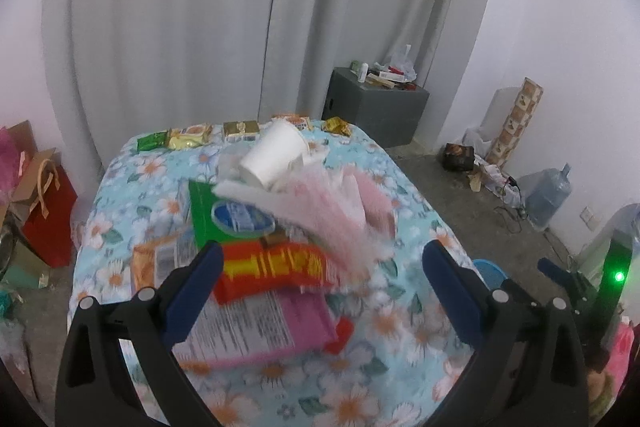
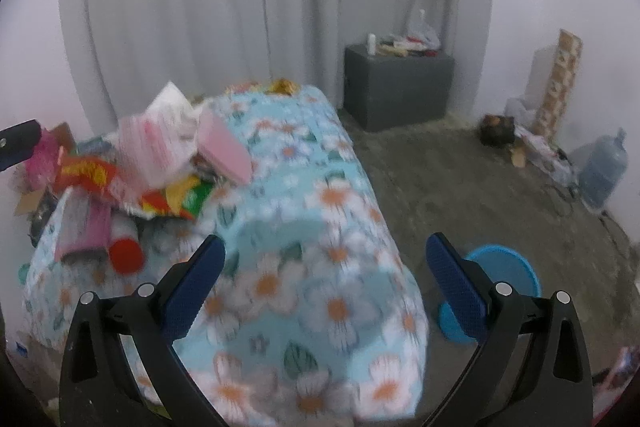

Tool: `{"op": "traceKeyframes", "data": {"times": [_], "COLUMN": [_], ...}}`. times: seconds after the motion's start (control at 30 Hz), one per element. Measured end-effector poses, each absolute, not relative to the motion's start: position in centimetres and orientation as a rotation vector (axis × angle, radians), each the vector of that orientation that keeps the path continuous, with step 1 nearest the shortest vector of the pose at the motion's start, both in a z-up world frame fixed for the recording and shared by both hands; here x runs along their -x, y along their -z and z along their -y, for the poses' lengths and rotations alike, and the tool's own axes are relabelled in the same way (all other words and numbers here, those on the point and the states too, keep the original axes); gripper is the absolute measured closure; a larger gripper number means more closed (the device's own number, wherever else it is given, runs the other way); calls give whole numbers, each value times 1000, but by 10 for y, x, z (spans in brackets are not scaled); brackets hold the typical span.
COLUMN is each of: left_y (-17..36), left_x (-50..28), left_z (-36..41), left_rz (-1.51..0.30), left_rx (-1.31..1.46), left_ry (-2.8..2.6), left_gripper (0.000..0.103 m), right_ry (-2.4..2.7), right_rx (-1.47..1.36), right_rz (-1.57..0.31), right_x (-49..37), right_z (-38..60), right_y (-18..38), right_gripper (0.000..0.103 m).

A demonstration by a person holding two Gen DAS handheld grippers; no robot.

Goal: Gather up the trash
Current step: 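Reach the right tool into the pile and grasp the pink wrapper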

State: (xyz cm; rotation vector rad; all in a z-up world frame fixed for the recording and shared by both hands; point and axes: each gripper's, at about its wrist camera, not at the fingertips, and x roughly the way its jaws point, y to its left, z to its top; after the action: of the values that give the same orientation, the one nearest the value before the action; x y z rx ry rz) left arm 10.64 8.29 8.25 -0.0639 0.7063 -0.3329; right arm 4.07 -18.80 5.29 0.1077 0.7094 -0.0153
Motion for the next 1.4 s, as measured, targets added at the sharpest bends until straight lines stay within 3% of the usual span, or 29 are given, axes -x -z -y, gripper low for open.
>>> {"op": "traceKeyframes", "data": {"times": [0.23,0.3,0.47,0.57,0.83,0.93,1.03,1.1,1.4], "left_y": [-86,-79,-53,-43,-23,-21,-21,-22,-52], "left_x": [-169,-189,-234,-252,-272,-275,-276,-274,-245], "left_z": [-75,-75,-86,-89,-90,-91,-91,-91,-87], "left_rz": [-776,-838,-1025,-1082,-1159,-1167,-1167,-1159,-1077], "left_rx": [68,100,252,303,328,340,347,347,321], "left_ry": [448,458,471,471,454,464,475,486,548], "left_gripper": [6,7,28,35,55,67,79,88,97], "right_ry": [-100,-149,-263,-347,-486,-503,-505,-500,-489], "right_rx": [-163,-128,-48,6,89,102,113,102,31], "right_rz": [-678,-677,-719,-738,-733,-735,-744,-732,-692], "right_x": [-86,-101,-133,-149,-175,-181,-184,-183,-165], "right_z": [186,179,160,146,121,116,113,115,130], "right_y": [-53,-50,-39,-31,-18,-15,-11,-12,-33], "right_gripper": [7,15,42,49,50,58,73,76,83]}}
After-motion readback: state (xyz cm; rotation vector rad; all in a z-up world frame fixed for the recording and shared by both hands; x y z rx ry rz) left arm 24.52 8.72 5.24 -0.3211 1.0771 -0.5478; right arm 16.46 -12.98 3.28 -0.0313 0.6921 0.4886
